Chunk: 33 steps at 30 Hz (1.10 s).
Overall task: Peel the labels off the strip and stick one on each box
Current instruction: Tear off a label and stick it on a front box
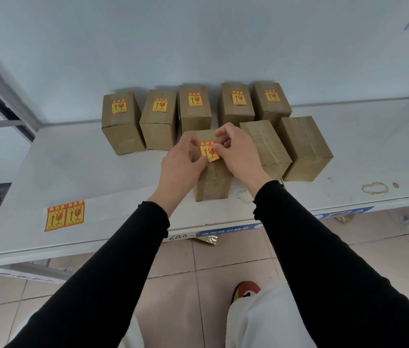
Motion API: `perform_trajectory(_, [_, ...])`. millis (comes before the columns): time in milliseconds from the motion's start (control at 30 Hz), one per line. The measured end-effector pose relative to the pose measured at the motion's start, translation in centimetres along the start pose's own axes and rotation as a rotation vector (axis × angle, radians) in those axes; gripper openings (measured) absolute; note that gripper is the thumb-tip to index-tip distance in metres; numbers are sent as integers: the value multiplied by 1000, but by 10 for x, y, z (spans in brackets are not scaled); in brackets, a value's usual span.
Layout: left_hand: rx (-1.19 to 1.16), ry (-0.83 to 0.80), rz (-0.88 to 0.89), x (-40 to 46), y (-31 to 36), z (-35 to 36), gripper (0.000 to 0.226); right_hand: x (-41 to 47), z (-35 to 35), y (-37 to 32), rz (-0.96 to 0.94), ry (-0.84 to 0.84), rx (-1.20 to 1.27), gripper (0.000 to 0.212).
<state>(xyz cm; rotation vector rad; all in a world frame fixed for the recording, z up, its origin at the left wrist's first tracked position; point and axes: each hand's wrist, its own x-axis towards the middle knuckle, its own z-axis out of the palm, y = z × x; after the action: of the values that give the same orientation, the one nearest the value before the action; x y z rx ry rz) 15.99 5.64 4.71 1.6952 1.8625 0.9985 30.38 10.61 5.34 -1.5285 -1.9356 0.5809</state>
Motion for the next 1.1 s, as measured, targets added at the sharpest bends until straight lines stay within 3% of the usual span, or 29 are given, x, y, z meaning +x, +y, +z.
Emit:
perform_trajectory(300, [30, -37, 17, 6, -5, 0, 37, -9, -26, 4, -1, -272, 7, 36])
perform_trajectory(567, [92, -62, 53, 2, -6, -12, 35, -14, -26, 0, -37, -238, -31, 40])
perform_trajectory(833, [304, 47, 179, -17, -29, -85, 19, -28, -21, -49, -308, -20, -337, 19])
perform_trajectory(1100, [420, 83, 142, -50, -88, -172, 20, -58, 40, -104, -475, -82, -297, 20])
